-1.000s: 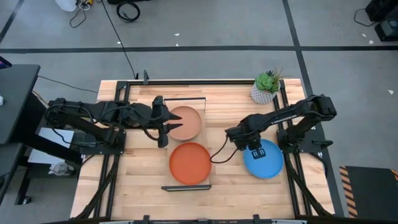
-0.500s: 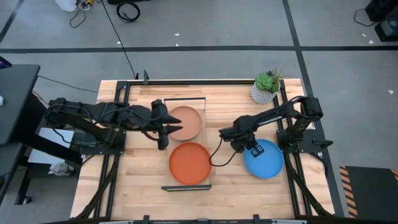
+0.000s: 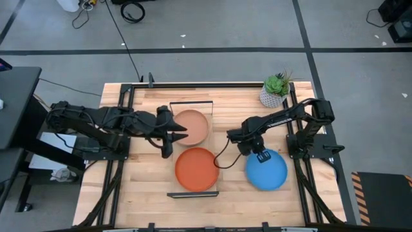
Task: Place and stack plates onto a shelf
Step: Stack the blue plate on top of the orange plate on the shelf
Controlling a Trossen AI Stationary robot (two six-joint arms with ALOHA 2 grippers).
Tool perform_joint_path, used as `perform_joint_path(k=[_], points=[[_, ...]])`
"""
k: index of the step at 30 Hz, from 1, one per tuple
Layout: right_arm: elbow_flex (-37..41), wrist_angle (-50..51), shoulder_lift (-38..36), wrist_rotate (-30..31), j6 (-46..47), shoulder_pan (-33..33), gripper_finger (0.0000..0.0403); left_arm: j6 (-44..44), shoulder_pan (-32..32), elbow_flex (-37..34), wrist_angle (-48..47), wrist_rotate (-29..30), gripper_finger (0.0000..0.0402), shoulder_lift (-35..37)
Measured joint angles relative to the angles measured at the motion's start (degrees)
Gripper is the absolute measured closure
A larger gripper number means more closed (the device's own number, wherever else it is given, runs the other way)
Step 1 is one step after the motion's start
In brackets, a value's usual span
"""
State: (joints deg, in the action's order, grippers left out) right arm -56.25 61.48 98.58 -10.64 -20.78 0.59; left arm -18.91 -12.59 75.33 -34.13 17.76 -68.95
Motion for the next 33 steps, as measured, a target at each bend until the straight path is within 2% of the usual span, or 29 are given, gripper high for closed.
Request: perform_joint_path(k=[5,8,12,19,22,27,33], points=[[0.0,1.8,-1.7,-4.2,3.5,0.7,0.0389,0.0,3.1,0.0,-0.9,-0.3,0.0285,0.6],[0.0,5.9,-4.0,-5.3,4.7,0.6,0.0389,0.1,5.6,1.1,-1.0,-2.5,0.0285,0.9],[0.0,8.5,-7.9,-8.1,10.2,0.6,0.0389,3.8,7.5,2.7,-1.1,-4.1,0.0285,0.8],[0.0,7.0,-13.2,-10.6,25.6,0.7,0.0389,12.0,9.7,3.2,-1.1,-3.7,0.0285,0.8],[0.0,7.0,-14.5,-11.1,34.7,0.7,0.0389,12.1,11.0,3.2,-1.2,-2.6,0.0285,0.8],[0.0,5.7,-16.7,-16.6,51.0,1.1,0.0382,12.1,13.1,3.2,-1.2,-2.3,0.0285,0.8],[0.0,2.7,-19.9,-13.9,62.4,1.4,0.0389,12.1,14.4,3.2,-1.6,-2.3,0.0285,1.1]])
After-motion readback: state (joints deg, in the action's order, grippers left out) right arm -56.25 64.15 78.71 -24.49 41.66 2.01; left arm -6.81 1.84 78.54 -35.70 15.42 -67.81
